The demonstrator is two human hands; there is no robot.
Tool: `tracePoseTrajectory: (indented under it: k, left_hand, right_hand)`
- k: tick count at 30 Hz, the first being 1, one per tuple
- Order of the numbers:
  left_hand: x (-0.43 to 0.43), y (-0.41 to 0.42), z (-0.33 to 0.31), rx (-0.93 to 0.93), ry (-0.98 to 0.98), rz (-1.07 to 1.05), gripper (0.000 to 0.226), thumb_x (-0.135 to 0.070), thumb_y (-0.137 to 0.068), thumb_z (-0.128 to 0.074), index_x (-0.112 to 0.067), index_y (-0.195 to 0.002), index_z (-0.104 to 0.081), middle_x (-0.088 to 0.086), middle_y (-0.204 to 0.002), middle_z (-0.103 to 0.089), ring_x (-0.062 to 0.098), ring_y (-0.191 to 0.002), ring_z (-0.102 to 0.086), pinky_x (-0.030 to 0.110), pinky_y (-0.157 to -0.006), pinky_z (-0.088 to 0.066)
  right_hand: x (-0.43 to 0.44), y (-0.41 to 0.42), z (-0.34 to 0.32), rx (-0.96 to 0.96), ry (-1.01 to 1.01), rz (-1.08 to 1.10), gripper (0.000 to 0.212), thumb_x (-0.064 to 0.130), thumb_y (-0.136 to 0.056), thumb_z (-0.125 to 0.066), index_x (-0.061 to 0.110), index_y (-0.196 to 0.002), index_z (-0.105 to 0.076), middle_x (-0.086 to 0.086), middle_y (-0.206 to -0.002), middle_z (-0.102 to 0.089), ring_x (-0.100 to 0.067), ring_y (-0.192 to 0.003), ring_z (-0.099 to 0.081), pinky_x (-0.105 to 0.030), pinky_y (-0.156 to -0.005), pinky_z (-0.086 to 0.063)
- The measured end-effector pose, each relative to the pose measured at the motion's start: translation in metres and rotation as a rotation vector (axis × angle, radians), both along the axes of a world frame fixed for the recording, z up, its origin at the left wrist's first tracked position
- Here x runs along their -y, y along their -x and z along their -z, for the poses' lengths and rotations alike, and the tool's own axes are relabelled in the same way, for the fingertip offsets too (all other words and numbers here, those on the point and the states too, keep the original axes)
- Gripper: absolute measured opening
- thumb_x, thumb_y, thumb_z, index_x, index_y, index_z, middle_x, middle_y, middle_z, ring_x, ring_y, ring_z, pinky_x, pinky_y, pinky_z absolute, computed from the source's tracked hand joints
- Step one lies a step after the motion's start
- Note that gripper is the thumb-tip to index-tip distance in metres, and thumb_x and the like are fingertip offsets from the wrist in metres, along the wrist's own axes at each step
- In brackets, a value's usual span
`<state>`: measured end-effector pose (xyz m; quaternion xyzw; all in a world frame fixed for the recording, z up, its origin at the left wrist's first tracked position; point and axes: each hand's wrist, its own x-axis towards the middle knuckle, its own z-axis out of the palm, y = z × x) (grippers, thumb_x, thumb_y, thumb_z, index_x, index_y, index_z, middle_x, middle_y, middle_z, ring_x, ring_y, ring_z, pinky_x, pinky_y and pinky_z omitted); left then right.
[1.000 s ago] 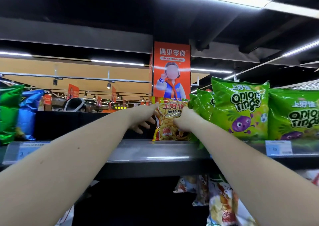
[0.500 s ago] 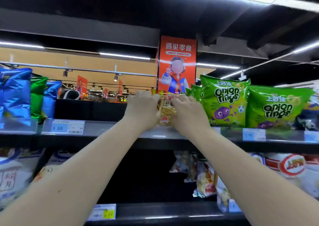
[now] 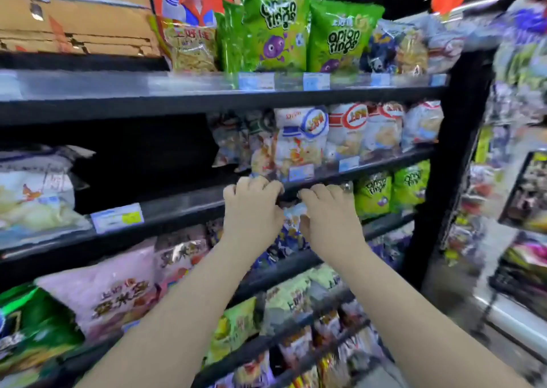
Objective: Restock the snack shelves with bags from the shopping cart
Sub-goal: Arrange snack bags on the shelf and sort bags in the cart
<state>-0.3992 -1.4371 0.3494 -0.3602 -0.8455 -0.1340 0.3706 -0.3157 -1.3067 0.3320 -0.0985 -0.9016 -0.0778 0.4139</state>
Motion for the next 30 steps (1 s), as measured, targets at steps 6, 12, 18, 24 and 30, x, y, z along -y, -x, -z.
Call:
tracePoseTrajectory:
  k: [6,12,18,24,30]
  left_hand:
    - [-0.06,-0.076,0.087,0.271,0.207,0.168,0.037,-0.031,-0.085,-0.057,-0.029,-0.122,-0.055,-0.003,-0.12,-0.055,0.026,-0.118,-0.044,0.044,-0.095,-0.033]
    - [-0.145,-0.153,0.15,0.354,0.316,0.333,0.028,-0.026,-0.082,-0.061,-0.025,-0.11,-0.061,0.001,-0.115,-0.058,0.029,-0.119,-0.047,0.046,-0.096,-0.033]
    - [-0.264,-0.25,0.195,0.427,0.428,0.551,0.039,-0.024,-0.083,-0.056,-0.029,-0.121,-0.055,-0.002,-0.119,-0.051,0.027,-0.118,-0.041,0.042,-0.096,-0.031]
    - [-0.381,-0.348,0.233,0.489,0.533,0.656,0.042,-0.025,-0.085,-0.053,-0.031,-0.127,-0.051,-0.004,-0.124,-0.049,0.024,-0.12,-0.04,0.037,-0.093,-0.028]
    - [-0.477,-0.401,0.255,0.622,0.635,0.657,0.043,-0.022,-0.087,-0.055,-0.03,-0.129,-0.051,-0.003,-0.126,-0.051,0.025,-0.123,-0.039,0.038,-0.096,-0.029]
  right_hand:
    - [-0.043,-0.088,0.092,0.237,0.159,0.214,0.04,0.018,-0.059,-0.073,0.013,-0.096,-0.061,-0.01,-0.091,-0.059,-0.036,-0.086,-0.056,-0.042,-0.066,-0.047]
    - [-0.106,-0.183,0.15,0.266,0.244,0.387,0.027,0.018,-0.065,-0.065,0.012,-0.092,-0.063,-0.008,-0.085,-0.06,-0.033,-0.078,-0.056,-0.038,-0.059,-0.045]
    - [-0.197,-0.293,0.197,0.329,0.435,0.606,0.029,0.007,-0.072,-0.066,0.012,-0.101,-0.063,-0.007,-0.096,-0.059,-0.035,-0.094,-0.055,-0.041,-0.073,-0.044]
    - [-0.304,-0.395,0.232,0.372,0.605,0.731,0.038,0.004,-0.052,-0.077,0.009,-0.089,-0.067,-0.009,-0.084,-0.062,-0.037,-0.079,-0.06,-0.039,-0.062,-0.048]
    - [-0.397,-0.461,0.262,0.41,0.732,0.752,0.033,0.017,-0.074,-0.073,0.012,-0.105,-0.066,-0.008,-0.101,-0.064,-0.035,-0.097,-0.057,-0.043,-0.079,-0.047]
